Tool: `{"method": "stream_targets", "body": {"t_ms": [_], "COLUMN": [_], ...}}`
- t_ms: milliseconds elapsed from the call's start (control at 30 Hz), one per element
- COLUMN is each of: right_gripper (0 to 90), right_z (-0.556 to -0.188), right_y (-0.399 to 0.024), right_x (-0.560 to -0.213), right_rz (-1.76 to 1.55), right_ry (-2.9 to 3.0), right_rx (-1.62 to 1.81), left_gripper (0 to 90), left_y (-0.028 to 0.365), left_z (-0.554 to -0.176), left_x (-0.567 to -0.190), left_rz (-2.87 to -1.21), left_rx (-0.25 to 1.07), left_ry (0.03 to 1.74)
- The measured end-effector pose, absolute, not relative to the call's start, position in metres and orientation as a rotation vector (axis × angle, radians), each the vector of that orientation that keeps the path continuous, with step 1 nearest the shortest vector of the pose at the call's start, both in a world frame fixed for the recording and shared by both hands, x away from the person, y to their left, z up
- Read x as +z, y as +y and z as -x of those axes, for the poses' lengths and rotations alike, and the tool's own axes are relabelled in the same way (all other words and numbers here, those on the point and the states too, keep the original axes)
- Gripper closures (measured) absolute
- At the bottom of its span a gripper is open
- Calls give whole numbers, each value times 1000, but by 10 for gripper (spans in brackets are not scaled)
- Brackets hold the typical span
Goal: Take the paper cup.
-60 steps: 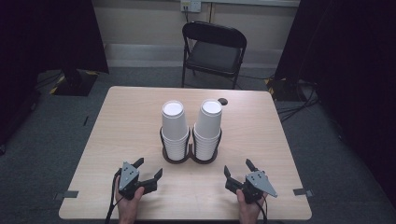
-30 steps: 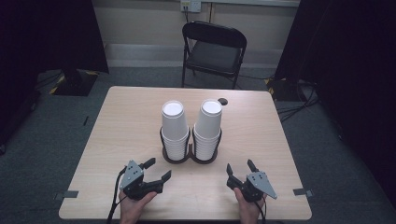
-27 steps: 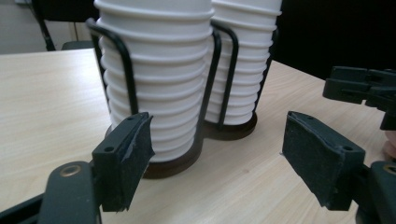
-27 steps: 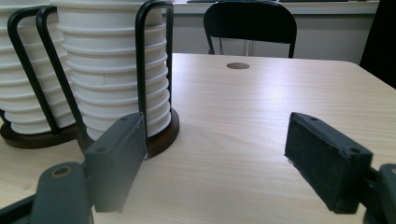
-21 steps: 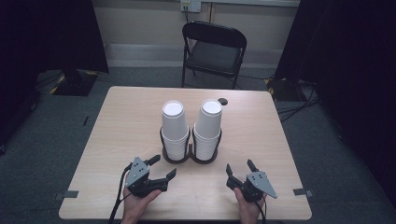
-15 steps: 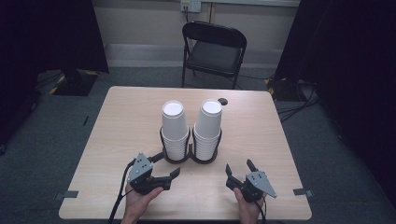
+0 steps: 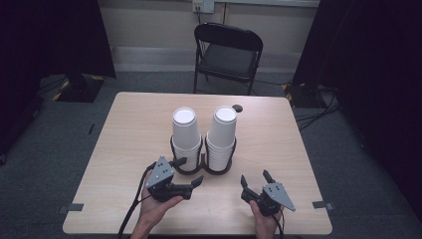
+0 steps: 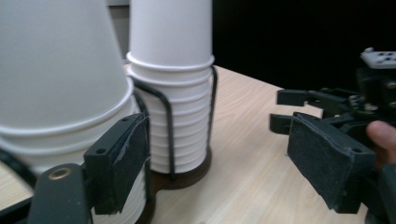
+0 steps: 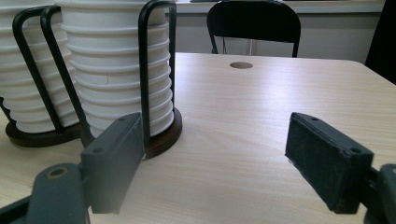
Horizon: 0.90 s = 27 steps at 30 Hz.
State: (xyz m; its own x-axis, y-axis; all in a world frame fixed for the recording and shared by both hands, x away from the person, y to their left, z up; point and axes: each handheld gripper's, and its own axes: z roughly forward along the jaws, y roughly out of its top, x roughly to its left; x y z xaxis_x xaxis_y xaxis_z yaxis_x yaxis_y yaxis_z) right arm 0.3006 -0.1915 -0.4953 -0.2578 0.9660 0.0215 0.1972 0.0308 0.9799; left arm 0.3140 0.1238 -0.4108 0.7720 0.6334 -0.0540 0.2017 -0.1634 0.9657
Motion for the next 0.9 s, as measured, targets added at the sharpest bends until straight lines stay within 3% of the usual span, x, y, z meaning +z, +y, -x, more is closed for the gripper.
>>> {"method": "stream_targets", "body": {"t_ms": [900], "right_gripper": [188], "right_z": [-301], "right_y": [-191], "right_x": [-495], "right_rz": [-1213], "right_ry": [1568], "right_rx": [1298], "left_gripper": [215], "left_y": [102], "left_z": [-336], "left_x": [-375], "left_rz": [-1750], "left_rx": [455], "left_ry": [608]}}
